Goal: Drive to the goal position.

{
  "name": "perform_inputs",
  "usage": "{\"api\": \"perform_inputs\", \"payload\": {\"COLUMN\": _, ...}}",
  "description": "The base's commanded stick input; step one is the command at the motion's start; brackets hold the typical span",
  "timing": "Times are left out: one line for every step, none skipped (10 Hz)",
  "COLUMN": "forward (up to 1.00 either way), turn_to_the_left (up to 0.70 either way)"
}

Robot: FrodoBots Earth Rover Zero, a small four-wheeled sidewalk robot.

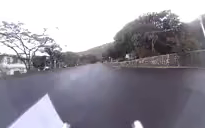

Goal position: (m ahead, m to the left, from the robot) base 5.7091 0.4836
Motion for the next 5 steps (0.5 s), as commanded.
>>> {"api": "perform_inputs", "payload": {"forward": 0.50, "turn_to_the_left": 0.00}}
{"api": "perform_inputs", "payload": {"forward": 0.50, "turn_to_the_left": 0.00}}
{"api": "perform_inputs", "payload": {"forward": 0.50, "turn_to_the_left": 0.00}}
{"api": "perform_inputs", "payload": {"forward": 0.50, "turn_to_the_left": 0.00}}
{"api": "perform_inputs", "payload": {"forward": 0.50, "turn_to_the_left": 0.00}}
